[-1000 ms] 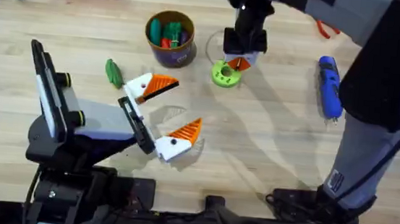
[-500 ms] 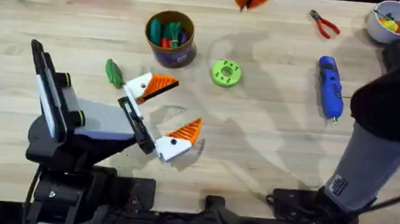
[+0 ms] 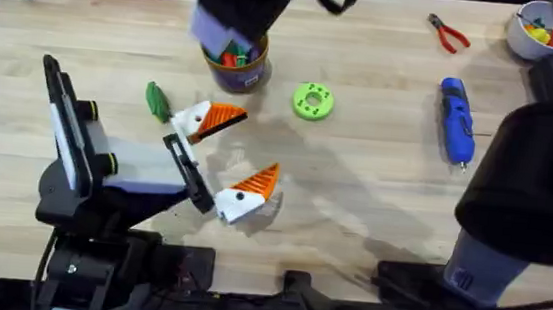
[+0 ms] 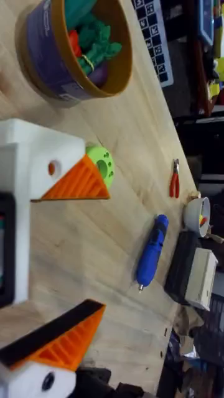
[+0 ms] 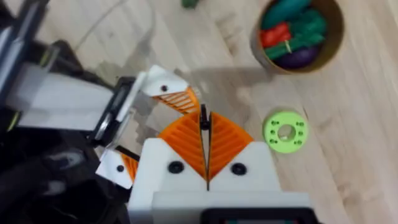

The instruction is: Pick up the gripper from the table and insert it into the empty holder that is missing its gripper. Then pick up a screw, insert it into the mounting hole, and use the screwdriver to tighten it. Finally, clean up the table by picking up the vegetable and placing it into the bucket.

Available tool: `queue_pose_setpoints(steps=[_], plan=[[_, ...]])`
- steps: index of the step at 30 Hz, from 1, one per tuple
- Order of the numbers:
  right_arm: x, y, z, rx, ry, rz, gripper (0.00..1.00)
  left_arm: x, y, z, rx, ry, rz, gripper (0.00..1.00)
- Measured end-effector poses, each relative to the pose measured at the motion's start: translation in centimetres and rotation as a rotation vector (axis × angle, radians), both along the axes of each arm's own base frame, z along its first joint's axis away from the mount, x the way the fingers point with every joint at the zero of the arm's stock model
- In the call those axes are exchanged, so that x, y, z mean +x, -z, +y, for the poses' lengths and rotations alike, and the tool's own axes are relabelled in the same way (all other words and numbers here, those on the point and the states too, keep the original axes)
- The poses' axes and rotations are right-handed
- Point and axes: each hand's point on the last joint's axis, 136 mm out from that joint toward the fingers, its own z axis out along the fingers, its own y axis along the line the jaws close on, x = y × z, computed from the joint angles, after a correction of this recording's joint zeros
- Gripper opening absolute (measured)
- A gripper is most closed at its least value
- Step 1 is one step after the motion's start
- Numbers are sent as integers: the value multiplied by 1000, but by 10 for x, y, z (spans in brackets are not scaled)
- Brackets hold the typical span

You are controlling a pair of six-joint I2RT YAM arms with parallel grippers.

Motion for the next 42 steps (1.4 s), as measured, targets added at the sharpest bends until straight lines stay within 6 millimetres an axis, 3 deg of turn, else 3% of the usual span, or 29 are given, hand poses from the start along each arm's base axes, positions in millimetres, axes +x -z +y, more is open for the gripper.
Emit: queue_pose_setpoints(steps=[6,15,19,26,34,42], plan=[[-22,4,14,-18,-147,-14,6,0,0,0,0,0,0,986],[-50,47,20,-157,-291,51,6,0,0,0,0,0,0,986],[-57,56,21,-186,-337,60,6,0,0,0,0,0,0,985],[-58,59,22,-198,-390,45,6,0,0,0,0,0,0,986],[-49,73,38,-199,-439,22,6,0,0,0,0,0,0,985],[-41,72,42,-187,-436,-8,6,0,0,0,0,0,0,986]])
